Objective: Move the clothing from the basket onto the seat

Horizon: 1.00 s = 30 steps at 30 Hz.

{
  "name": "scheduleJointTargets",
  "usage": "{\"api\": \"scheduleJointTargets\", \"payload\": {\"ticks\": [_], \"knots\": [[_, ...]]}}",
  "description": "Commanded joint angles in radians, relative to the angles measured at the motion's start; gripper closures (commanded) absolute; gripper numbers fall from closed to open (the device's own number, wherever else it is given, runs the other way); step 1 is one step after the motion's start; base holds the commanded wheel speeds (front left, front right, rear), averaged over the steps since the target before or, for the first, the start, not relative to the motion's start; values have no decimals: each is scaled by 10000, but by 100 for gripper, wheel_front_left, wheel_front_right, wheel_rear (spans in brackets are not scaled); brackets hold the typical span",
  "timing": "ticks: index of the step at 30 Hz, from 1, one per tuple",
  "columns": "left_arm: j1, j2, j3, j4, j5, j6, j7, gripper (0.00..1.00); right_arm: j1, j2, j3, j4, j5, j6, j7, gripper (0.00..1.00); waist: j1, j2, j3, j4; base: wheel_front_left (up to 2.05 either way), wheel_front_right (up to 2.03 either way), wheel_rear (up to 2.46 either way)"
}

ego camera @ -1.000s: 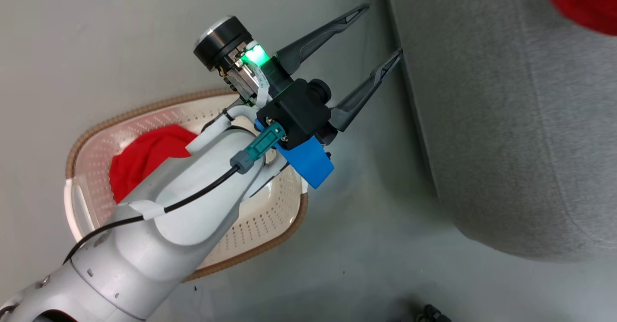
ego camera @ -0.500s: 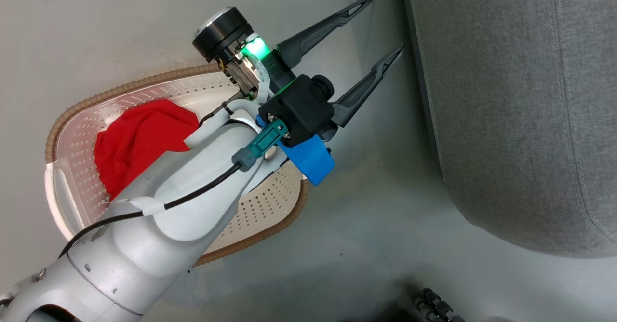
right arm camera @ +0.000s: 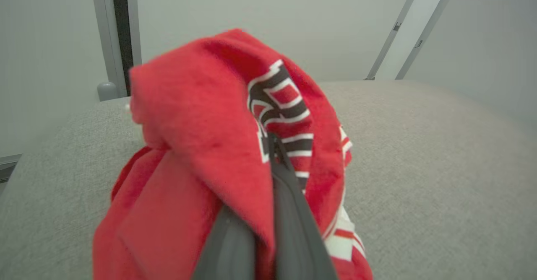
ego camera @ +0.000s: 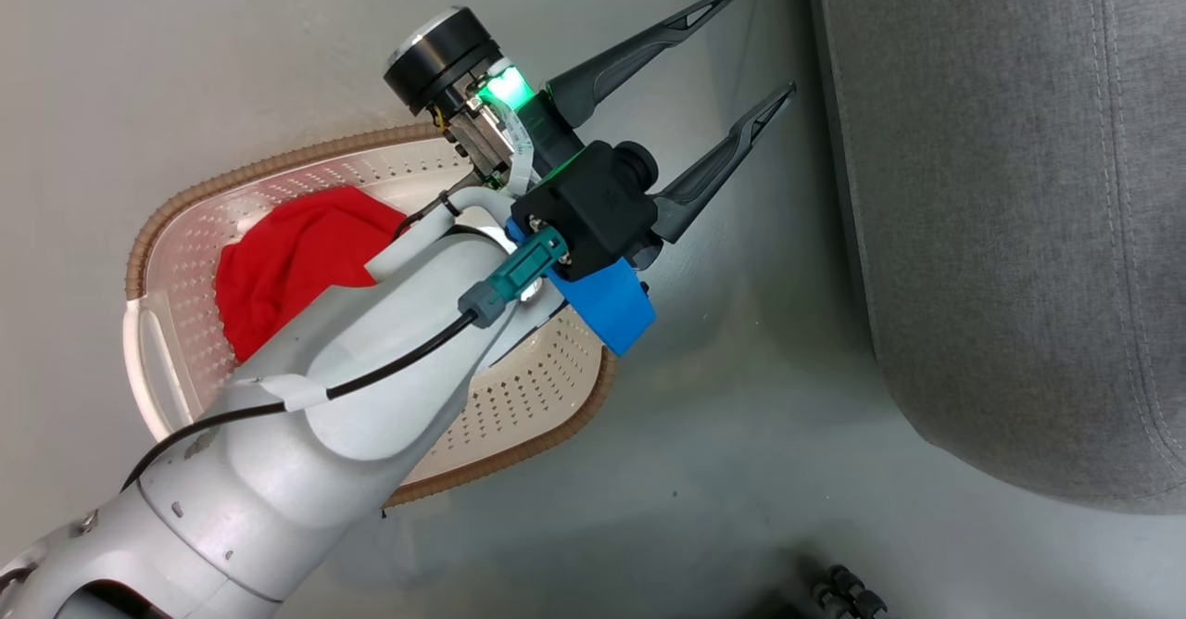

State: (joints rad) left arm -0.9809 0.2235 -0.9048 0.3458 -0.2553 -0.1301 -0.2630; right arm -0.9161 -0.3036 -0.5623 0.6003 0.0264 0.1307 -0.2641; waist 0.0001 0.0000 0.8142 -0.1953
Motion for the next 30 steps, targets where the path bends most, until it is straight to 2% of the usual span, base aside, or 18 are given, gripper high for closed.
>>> {"api": "scheduleJointTargets", "payload": {"ticks": [1,2,12,18,30], "knots": [[28,5,75,27,-12,-8,-27,0,141,55,-22,141,-29,1,-8,59,-1,0,-128,-21,0,0,0],[76,15,93,34,-9,-7,-27,0,172,78,-43,209,-33,1,-6,0,-1,0,-191,-34,0,0,0],[679,67,367,44,-67,55,-27,0,1217,492,107,-260,-334,1,-6,0,-1,0,-1198,-175,0,0,0],[1462,35,733,-23,-148,152,-27,0,2528,880,425,-1035,-365,1,-8,0,-1,0,-2181,-138,0,0,0],[3353,59,2241,-260,-314,471,-27,0,4275,1220,2188,-3055,228,1,-8,0,-1,0,-3925,371,0,0,0]]}}
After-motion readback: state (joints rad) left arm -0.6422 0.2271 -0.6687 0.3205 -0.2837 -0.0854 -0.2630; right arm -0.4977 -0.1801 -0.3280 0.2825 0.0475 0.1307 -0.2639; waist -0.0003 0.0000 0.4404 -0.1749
